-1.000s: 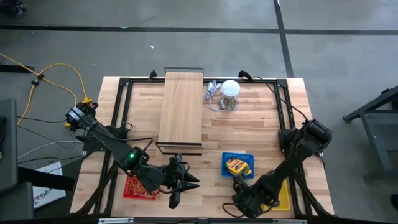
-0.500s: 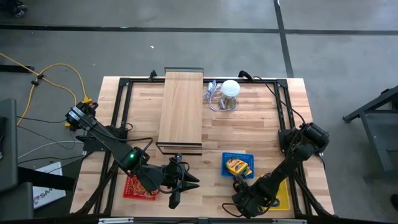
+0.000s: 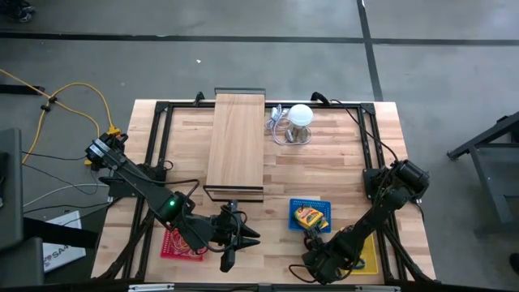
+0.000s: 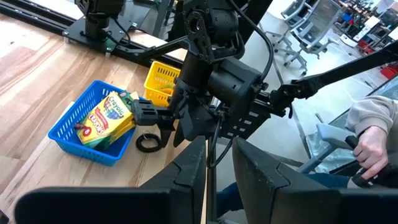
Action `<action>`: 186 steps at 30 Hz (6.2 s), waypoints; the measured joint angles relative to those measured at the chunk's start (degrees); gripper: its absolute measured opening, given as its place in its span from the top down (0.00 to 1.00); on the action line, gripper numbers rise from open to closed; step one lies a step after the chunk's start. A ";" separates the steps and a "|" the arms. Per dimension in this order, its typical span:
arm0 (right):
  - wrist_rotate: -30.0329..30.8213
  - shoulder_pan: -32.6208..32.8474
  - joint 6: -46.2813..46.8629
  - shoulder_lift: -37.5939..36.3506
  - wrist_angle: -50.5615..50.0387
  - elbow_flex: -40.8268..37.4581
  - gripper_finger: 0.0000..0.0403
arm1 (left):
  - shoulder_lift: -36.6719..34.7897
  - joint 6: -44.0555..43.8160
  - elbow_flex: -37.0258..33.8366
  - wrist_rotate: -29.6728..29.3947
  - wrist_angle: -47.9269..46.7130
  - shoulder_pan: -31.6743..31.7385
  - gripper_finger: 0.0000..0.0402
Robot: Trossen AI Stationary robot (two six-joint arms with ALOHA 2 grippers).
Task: Pick & Place Office Desk Supplies
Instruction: Put the black spiral keychain into the yellow bin, then put the red bin on the shelf
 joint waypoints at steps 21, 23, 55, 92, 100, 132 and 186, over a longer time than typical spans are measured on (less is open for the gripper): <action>2.29 0.00 6.21 0.00 -3.67 0.00 0.73 | 0.01 0.00 0.01 0.00 0.00 0.00 0.81; 2.23 0.00 6.18 0.00 -3.67 0.00 0.73 | 0.02 0.00 0.00 0.02 0.01 0.00 0.81; -0.99 -1.84 5.58 1.66 -2.34 0.04 0.74 | 0.01 0.00 0.00 0.00 0.00 0.00 0.81; 7.28 2.95 7.53 -6.70 -2.67 -0.02 0.96 | 0.01 0.00 0.02 0.00 0.01 0.00 0.81; 8.04 4.09 7.72 -7.10 -2.68 -0.02 0.96 | 0.00 0.00 0.01 0.00 0.02 0.00 0.81; 7.83 20.05 57.00 -14.64 -29.79 0.00 0.96 | 0.01 0.00 0.01 0.00 0.02 0.00 0.81; 9.52 21.42 61.75 -14.64 -31.52 0.00 0.72 | 0.02 0.00 0.00 0.00 0.00 0.00 0.81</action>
